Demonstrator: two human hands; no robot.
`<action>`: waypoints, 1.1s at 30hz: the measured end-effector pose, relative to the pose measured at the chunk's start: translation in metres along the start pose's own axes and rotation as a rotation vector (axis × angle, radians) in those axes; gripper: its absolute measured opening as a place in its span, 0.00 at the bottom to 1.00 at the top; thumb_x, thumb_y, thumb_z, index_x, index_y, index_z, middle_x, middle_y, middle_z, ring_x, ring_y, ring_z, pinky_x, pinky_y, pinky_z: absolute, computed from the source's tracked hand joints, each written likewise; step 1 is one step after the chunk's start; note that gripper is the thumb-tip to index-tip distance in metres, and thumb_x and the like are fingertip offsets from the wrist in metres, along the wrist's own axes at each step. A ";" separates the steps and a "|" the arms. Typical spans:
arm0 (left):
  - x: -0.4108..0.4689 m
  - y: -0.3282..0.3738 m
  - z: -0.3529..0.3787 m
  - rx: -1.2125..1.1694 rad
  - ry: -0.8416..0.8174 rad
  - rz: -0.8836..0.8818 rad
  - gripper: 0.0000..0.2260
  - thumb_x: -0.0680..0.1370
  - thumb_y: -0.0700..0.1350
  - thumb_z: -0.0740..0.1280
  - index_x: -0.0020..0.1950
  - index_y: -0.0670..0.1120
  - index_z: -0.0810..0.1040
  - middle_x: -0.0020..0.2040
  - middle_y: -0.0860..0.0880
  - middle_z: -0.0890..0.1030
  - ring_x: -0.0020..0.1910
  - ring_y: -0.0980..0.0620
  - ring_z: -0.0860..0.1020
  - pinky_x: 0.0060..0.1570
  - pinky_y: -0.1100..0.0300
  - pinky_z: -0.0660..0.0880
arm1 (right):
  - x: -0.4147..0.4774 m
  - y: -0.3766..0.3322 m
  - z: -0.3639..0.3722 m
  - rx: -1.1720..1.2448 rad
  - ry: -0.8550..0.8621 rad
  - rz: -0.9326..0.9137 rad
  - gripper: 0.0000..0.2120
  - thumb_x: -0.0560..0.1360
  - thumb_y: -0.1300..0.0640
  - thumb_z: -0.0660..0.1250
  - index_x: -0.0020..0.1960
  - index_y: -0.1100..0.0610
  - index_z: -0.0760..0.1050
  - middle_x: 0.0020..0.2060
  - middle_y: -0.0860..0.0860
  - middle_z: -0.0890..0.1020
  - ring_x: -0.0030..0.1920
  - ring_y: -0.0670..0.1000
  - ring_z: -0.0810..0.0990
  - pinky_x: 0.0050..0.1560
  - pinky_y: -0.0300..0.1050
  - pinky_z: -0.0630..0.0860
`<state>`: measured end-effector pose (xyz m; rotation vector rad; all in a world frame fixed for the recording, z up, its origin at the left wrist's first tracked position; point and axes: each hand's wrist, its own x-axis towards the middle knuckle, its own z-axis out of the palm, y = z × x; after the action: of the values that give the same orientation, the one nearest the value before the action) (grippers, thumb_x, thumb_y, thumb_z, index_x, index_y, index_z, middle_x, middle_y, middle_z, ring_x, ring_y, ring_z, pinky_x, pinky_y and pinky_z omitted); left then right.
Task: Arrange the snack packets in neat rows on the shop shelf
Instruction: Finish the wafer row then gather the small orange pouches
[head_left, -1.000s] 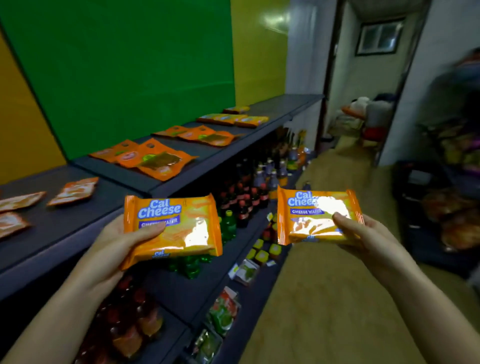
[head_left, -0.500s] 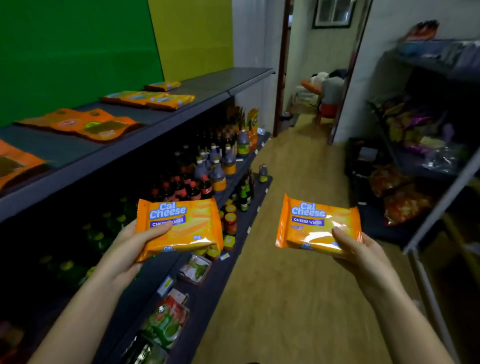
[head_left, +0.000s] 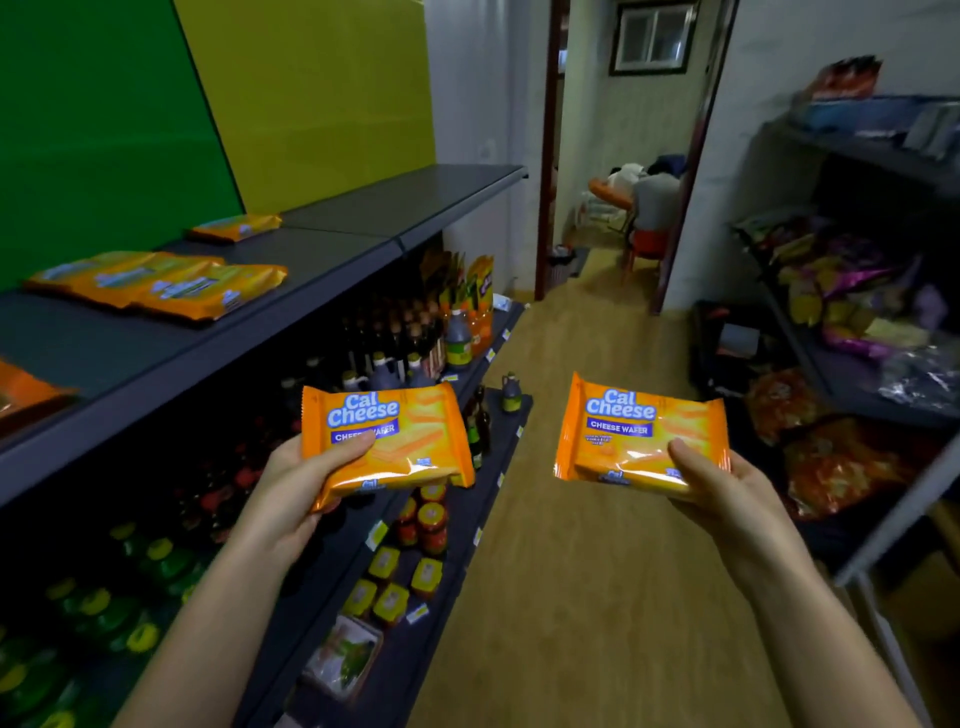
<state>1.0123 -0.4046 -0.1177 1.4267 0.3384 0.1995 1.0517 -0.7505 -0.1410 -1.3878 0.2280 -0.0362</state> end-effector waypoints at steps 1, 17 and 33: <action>0.012 -0.002 0.009 -0.002 0.009 -0.002 0.08 0.68 0.43 0.72 0.46 0.45 0.80 0.38 0.48 0.85 0.37 0.51 0.82 0.42 0.57 0.77 | 0.017 -0.001 0.001 -0.003 -0.007 0.003 0.19 0.71 0.53 0.69 0.59 0.60 0.75 0.44 0.52 0.83 0.42 0.48 0.82 0.38 0.41 0.76; 0.171 0.016 0.127 -0.151 0.386 0.081 0.13 0.66 0.43 0.73 0.48 0.42 0.79 0.37 0.48 0.85 0.32 0.54 0.83 0.27 0.66 0.76 | 0.329 -0.062 0.078 -0.078 -0.441 -0.005 0.12 0.72 0.56 0.68 0.54 0.57 0.76 0.42 0.51 0.83 0.36 0.45 0.83 0.34 0.38 0.76; 0.301 0.109 0.073 -0.154 0.727 0.328 0.06 0.70 0.39 0.71 0.47 0.44 0.79 0.37 0.49 0.86 0.34 0.54 0.83 0.33 0.64 0.80 | 0.454 -0.114 0.321 -0.004 -0.842 -0.092 0.05 0.73 0.55 0.68 0.49 0.53 0.76 0.41 0.48 0.83 0.35 0.40 0.82 0.36 0.36 0.77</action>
<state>1.3266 -0.3572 -0.0346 1.2097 0.6621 1.0026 1.5659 -0.5328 -0.0401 -1.3067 -0.5367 0.4652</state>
